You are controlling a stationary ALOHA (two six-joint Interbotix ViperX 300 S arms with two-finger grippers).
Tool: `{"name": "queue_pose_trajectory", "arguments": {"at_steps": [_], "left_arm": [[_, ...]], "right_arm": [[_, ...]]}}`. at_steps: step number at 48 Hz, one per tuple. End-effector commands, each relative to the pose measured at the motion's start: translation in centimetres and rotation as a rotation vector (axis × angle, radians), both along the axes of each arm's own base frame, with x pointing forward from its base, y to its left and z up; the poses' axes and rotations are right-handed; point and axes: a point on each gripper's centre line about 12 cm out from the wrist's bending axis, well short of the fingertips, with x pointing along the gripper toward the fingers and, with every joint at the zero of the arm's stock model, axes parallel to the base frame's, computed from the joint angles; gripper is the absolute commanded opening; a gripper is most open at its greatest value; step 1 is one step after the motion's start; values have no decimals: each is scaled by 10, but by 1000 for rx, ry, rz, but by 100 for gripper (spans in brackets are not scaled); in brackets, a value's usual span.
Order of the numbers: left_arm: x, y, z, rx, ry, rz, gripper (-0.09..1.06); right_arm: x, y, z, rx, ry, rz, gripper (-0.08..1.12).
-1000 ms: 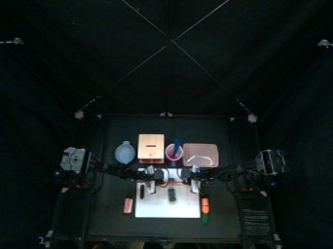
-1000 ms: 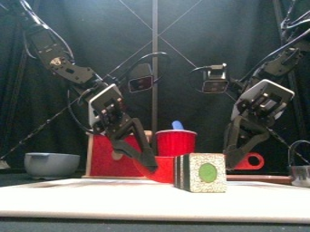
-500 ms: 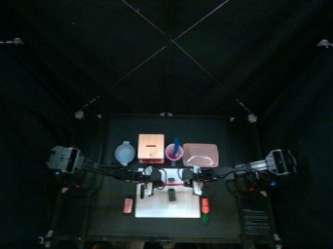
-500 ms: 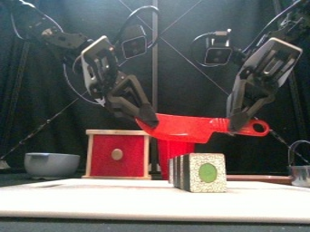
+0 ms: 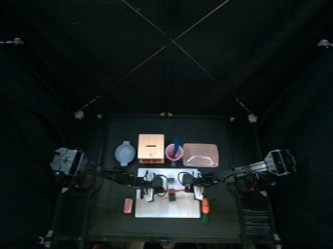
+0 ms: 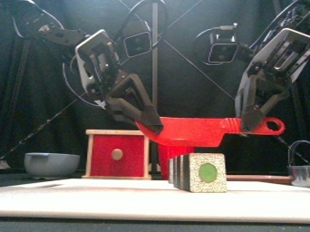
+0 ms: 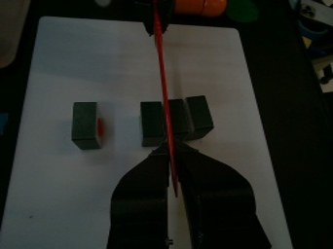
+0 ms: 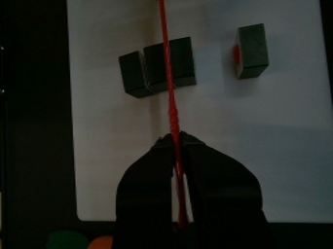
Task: Place sushi on board then cut the sushi with the knife then place the pieces on the plate
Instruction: Cut the sushi into 4 pieces
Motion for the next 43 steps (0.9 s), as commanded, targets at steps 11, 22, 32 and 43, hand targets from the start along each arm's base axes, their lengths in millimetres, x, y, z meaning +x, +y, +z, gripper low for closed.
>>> {"name": "queue_pose_trajectory", "arguments": {"at_steps": [11,22,32,43], "left_arm": [[7,-6,3,-17,-12,2,45],[7,-6,-1,-22,-2,8,45],[7,-6,-12,-26,27,18,45],[6,-5,-32,-28,76,32,45]], "right_arm": [[2,0,-3,0,8,-2,32],[4,0,-9,-4,18,-4,32],[5,0,-15,-7,32,-6,32],[7,0,-28,-8,74,-8,32]]}}
